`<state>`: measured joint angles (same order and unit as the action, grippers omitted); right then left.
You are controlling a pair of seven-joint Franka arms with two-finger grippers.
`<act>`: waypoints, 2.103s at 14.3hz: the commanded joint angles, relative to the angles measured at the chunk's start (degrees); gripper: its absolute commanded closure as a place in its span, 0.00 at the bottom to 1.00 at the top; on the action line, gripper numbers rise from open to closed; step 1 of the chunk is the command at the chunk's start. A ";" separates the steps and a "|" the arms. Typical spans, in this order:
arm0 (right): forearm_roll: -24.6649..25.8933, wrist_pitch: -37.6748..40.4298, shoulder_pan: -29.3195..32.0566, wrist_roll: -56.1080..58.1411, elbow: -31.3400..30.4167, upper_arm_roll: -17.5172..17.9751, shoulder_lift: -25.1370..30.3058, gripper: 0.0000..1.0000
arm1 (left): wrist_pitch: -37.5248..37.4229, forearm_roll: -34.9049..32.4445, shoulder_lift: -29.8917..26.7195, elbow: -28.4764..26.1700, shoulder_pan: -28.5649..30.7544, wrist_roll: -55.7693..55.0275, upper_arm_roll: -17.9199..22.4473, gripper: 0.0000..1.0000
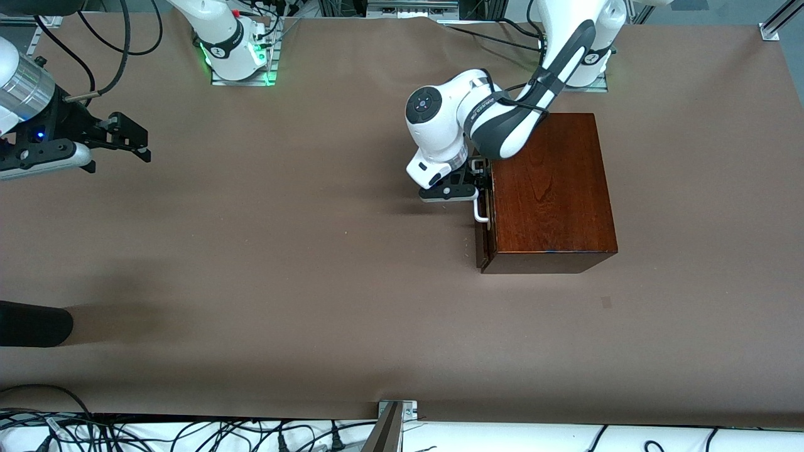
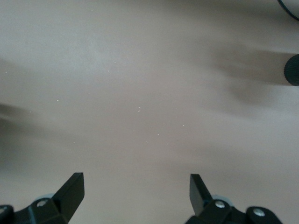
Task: Open drawer, take yellow block, close drawer
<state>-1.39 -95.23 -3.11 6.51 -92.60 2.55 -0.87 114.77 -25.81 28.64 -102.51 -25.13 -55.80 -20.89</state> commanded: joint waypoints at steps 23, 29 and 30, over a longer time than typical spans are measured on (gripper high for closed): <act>-0.90 0.93 0.56 0.34 0.85 -0.35 -0.09 0.00 | 4.95 -0.38 6.34 11.90 -6.60 -6.87 0.23 0.00; -0.81 -0.22 0.73 0.26 1.20 -0.26 -0.71 0.00 | -7.34 0.84 0.46 14.08 -6.25 -2.31 0.23 0.00; -0.90 -0.56 0.65 0.34 1.29 -0.26 -0.80 0.00 | -11.02 2.51 0.02 16.62 -5.64 0.58 0.32 0.00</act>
<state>-1.39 -95.64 -3.10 6.53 -92.57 1.98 -0.96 109.58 -25.72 30.96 -88.99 -31.09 -60.08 -20.96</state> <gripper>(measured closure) 0.000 0.000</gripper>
